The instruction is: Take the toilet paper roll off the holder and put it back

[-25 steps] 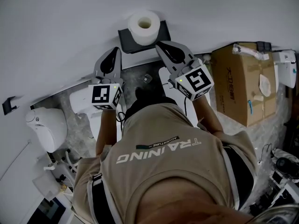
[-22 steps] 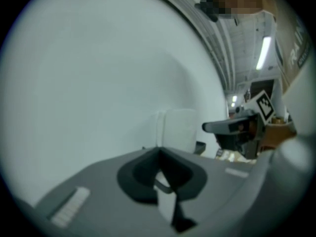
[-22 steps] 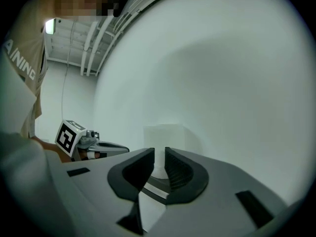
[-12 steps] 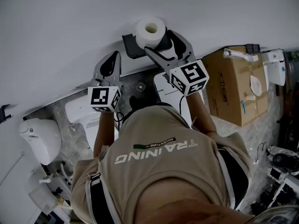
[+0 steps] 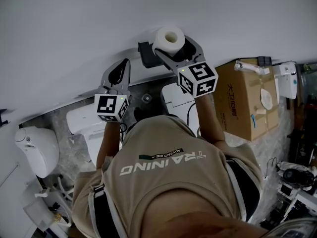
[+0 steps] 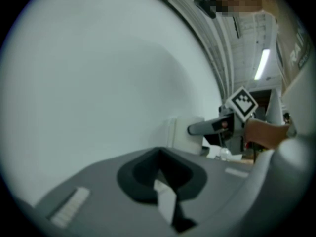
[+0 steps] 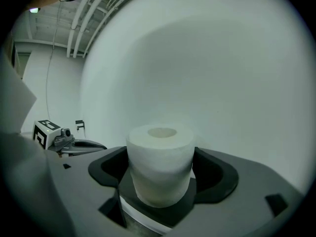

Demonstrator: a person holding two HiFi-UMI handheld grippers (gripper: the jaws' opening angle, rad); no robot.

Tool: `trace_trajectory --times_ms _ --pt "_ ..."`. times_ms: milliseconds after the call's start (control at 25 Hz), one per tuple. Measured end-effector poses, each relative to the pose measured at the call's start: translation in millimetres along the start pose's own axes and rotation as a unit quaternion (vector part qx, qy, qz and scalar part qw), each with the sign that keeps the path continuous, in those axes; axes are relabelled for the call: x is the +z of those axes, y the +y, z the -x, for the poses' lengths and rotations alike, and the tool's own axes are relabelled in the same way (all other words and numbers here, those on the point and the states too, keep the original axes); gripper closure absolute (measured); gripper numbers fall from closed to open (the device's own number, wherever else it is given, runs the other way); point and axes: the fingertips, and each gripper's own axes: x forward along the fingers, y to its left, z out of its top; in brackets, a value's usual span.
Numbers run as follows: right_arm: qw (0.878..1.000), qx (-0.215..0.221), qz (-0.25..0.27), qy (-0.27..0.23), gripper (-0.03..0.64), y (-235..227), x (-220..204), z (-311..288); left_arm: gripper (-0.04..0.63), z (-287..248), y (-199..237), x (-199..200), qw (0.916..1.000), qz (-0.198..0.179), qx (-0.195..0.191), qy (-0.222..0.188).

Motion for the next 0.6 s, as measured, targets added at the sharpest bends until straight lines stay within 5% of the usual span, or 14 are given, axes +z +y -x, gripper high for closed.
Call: trace_trajectory --times_ms 600 --pt "1.0 0.01 -0.012 -0.006 0.262 -6 2 -16 0.591 4 9 -6 0.9999 0.008 0.01 0.007"
